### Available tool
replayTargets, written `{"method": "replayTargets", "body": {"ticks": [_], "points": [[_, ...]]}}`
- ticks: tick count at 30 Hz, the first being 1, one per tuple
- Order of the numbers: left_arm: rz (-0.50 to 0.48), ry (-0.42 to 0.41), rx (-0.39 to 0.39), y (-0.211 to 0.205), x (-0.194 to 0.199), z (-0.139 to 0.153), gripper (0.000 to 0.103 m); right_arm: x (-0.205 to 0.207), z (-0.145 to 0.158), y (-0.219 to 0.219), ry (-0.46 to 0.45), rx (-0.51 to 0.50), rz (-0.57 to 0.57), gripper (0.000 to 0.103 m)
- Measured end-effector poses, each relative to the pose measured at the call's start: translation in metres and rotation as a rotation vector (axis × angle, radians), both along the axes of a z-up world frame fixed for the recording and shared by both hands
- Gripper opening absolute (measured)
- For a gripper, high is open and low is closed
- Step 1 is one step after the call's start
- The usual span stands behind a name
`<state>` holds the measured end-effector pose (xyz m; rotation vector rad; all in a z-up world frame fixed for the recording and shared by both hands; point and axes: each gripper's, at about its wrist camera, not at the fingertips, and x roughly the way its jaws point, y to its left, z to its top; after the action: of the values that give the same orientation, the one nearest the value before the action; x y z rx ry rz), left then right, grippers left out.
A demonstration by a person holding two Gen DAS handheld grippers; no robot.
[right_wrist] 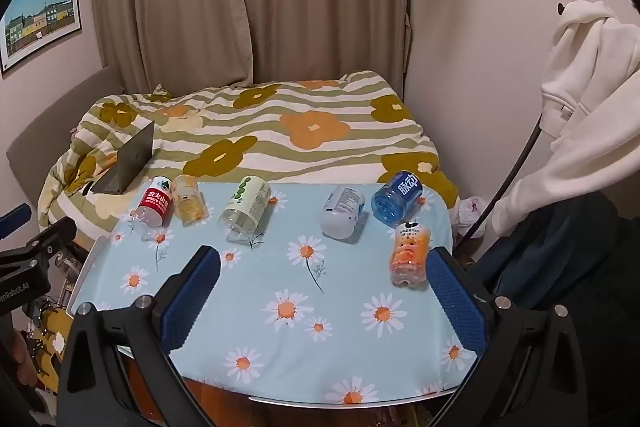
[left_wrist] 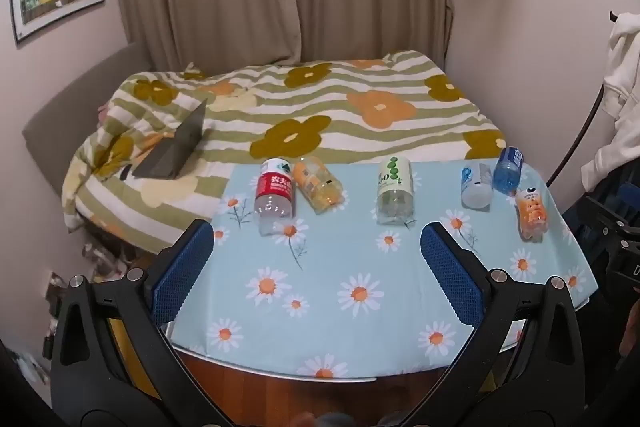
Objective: Flip cup upright
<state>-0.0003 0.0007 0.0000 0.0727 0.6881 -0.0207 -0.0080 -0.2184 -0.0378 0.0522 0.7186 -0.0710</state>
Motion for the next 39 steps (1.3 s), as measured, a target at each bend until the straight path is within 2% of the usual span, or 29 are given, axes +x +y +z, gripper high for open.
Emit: {"method": "replayTargets", "body": {"ticks": [2, 5, 14, 39], "points": [[-0.002, -0.002, 0.024, -0.001, 0.0, 0.0, 0.103, -0.001, 0.0, 0.0, -0.006, 0.001, 0.001, 0.103], [-0.003, -0.014, 0.013, -0.001, -0.01, 0.006, 0.103, -0.001, 0.0, 0.0, -0.004, 0.007, 0.0, 0.102], [0.003, -0.012, -0.019, 0.005, -0.003, 0.007, 0.103, -0.002, 0.0, -0.001, -0.006, 0.015, 0.0, 0.102], [0.023, -0.012, -0.026, 0.011, -0.011, 0.011, 0.103, -0.004, 0.002, -0.001, -0.008, 0.026, 0.001, 0.103]]}}
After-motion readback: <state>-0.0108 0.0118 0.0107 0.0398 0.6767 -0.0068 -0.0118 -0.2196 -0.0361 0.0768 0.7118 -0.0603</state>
